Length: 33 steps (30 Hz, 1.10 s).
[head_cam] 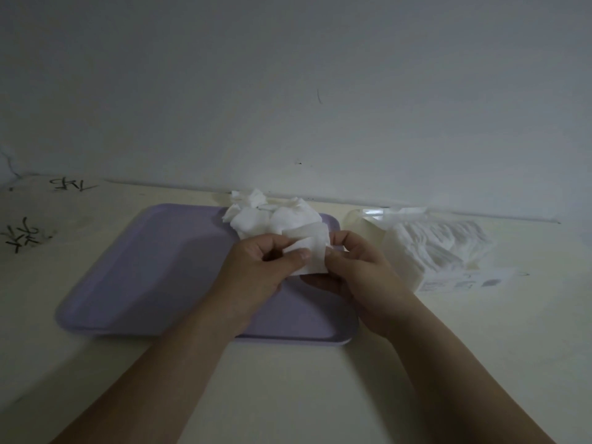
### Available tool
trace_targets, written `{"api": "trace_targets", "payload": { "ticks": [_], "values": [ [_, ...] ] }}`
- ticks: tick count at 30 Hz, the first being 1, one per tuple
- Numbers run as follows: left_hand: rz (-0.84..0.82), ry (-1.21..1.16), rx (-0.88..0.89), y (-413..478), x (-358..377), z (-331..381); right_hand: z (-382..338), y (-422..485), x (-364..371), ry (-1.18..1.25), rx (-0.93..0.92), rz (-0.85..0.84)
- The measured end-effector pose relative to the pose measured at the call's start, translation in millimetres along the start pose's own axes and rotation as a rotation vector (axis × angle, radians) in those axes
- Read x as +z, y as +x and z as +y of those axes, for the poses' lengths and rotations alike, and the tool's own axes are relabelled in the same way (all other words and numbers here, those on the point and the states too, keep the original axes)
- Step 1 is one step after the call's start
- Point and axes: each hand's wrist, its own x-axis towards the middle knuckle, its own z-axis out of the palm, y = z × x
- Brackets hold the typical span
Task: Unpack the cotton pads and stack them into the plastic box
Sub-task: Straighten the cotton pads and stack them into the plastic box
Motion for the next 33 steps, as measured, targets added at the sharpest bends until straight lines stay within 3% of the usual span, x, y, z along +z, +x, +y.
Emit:
{"api": "trace_targets", "payload": {
  "ticks": [4,8,13,21,28,33],
  "values": [
    [0.036,0.029,0.030,1.4,1.9,-1.5,-4.3,-2.4,3.3,0.064,0.012,-0.085],
    [0.071,0.053,0.027,4.3,-3.1,0.6,-0.8,-3.7,5.4,-0.034,-0.072,-0.049],
    [-0.016,-0.168,-0.093,10.5,-7.5,1.5,1.4,-3.7,3.5,-0.037,-0.105,-0.051],
    [-0.067,-0.287,-0.105,9.5,-8.1,3.9,1.2,-3.1,2.6,-0.093,-0.094,0.029],
    [0.019,-0.363,-0.123,10.9,-6.5,5.0,0.3,-3.8,6.1,-0.148,-0.093,0.162],
    [0.181,-0.336,-0.091,13.4,-11.6,4.5,0.7,-2.2,3.7,-0.163,-0.121,0.201]
  ]
}}
